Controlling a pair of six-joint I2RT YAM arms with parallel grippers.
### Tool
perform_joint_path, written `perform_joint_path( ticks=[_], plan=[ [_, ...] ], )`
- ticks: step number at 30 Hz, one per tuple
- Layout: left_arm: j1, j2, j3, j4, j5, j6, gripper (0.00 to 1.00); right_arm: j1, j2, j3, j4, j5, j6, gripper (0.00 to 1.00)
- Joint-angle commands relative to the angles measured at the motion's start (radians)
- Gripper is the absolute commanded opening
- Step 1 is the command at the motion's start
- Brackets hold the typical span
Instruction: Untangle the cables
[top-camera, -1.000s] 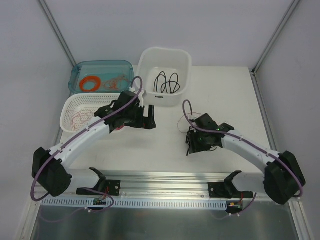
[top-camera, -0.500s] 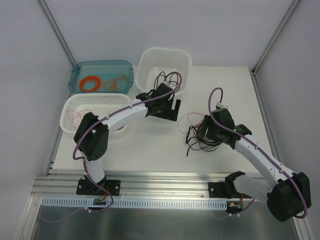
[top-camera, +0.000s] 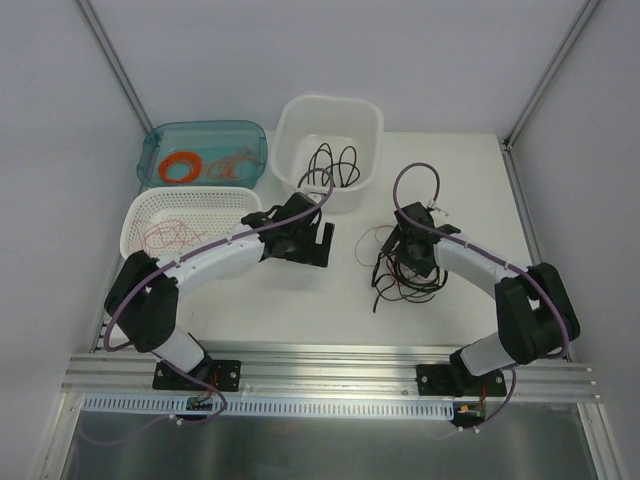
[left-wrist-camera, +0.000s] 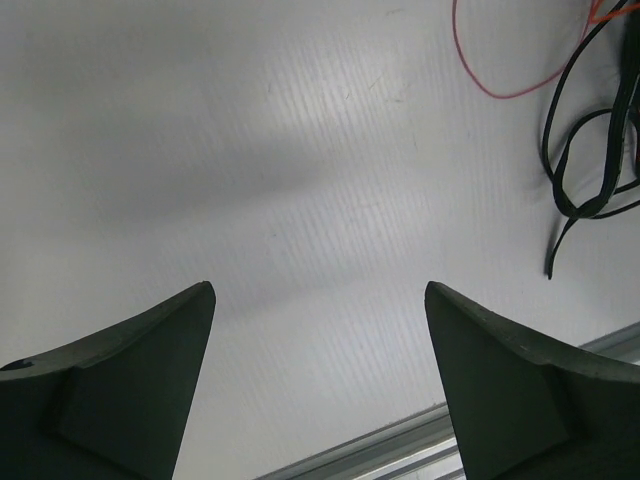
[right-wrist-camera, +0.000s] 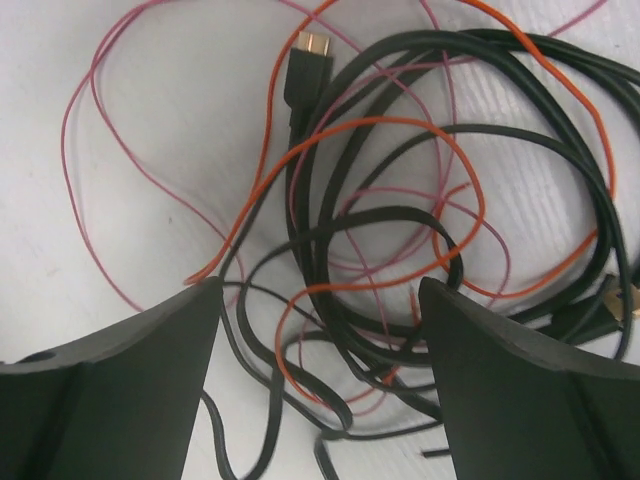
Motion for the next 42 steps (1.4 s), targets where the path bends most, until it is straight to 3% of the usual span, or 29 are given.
perform_joint_path(
  ticks=[1,5,8,9,11,12,14,15,19,22,26,30,42],
  plan=[
    [-0.009,-0.106,-0.095,0.005,-0.022,-0.058,0.87,0.018,0.087,0.082,0.032,0.083,0.103,0.83],
    [-0.010,-0.186,-0.163,0.006,-0.033,-0.070,0.87,0.030,0.179,0.127,0.022,0.071,0.056,0.76],
    [-0.010,-0.217,-0.192,0.009,-0.045,-0.075,0.87,0.050,0.224,0.142,0.035,0.014,-0.024,0.61],
    [-0.010,-0.222,-0.197,0.006,-0.045,-0.075,0.87,0.054,0.231,0.143,0.048,-0.013,-0.098,0.49],
    [-0.010,-0.231,-0.206,0.006,-0.045,-0.078,0.87,0.070,0.241,0.143,0.055,-0.116,-0.174,0.37],
    [-0.010,-0.235,-0.209,0.006,-0.047,-0.079,0.88,0.077,0.241,0.140,0.058,-0.144,-0.250,0.25],
    [-0.010,-0.248,-0.217,0.008,-0.053,-0.082,0.88,0.115,0.213,0.127,0.055,-0.204,-0.336,0.12],
    [-0.010,-0.252,-0.223,0.008,-0.054,-0.085,0.88,0.129,0.199,0.119,0.041,-0.213,-0.375,0.01],
    [-0.010,-0.266,-0.236,0.006,-0.057,-0.098,0.88,0.189,0.100,0.070,0.021,-0.360,-0.602,0.01],
    [-0.010,-0.263,-0.241,0.014,-0.050,-0.108,0.87,0.212,0.034,0.050,-0.039,-0.455,-0.701,0.01],
    [-0.010,-0.225,-0.230,0.026,-0.031,-0.124,0.87,0.214,-0.005,0.035,-0.103,-0.472,-0.766,0.01],
    [-0.016,-0.168,-0.195,0.042,-0.024,-0.136,0.85,0.212,-0.009,0.013,-0.102,-0.417,-0.763,0.01],
    [-0.105,0.091,-0.056,0.071,-0.034,-0.141,0.74,0.202,0.003,-0.051,0.016,-0.508,-0.704,0.01]
  ],
)
